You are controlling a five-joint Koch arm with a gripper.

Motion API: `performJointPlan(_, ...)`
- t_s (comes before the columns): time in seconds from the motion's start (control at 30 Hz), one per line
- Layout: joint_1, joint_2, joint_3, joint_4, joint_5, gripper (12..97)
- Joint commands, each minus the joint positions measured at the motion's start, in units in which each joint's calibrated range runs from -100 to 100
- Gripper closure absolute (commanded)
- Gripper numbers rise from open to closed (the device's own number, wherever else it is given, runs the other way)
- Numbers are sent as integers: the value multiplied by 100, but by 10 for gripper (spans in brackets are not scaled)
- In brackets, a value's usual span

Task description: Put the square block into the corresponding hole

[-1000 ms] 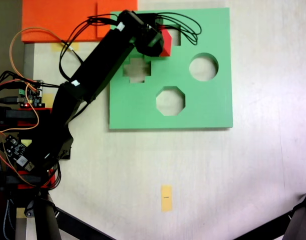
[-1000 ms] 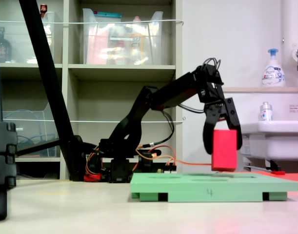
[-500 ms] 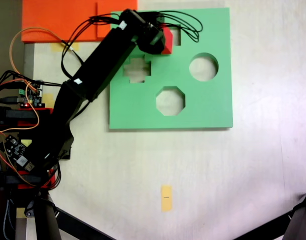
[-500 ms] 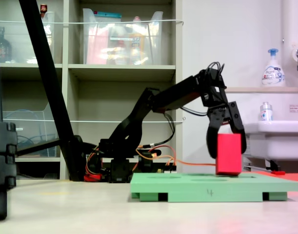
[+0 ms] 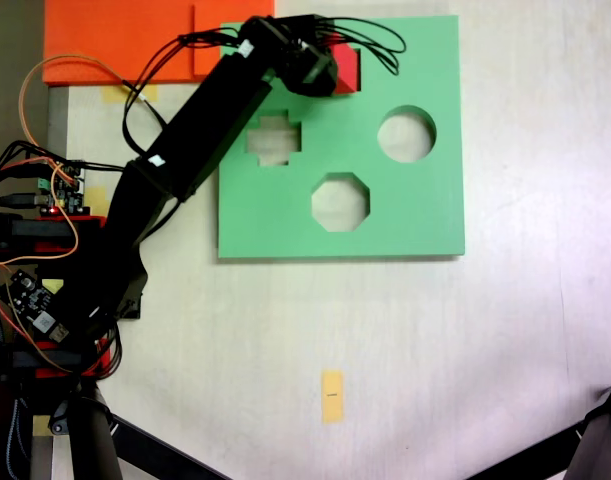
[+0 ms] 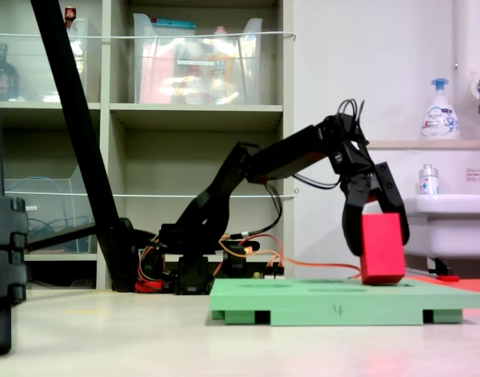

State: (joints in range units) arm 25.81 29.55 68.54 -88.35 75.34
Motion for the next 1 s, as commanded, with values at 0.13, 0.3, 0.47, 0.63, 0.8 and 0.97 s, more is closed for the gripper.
performJointPlan(0.13, 68, 62, 354, 511, -29, 805)
performJointPlan(0.3, 73, 174, 344, 511, -29, 804)
performJointPlan(0.47, 59, 397, 354, 520, -34, 780)
performJointPlan(0.63, 24, 718, 354, 626, -63, 762)
performJointPlan(0.8, -20, 1081, 354, 790, -88, 719)
performJointPlan(0.97, -93, 1347, 354, 886, -249, 556)
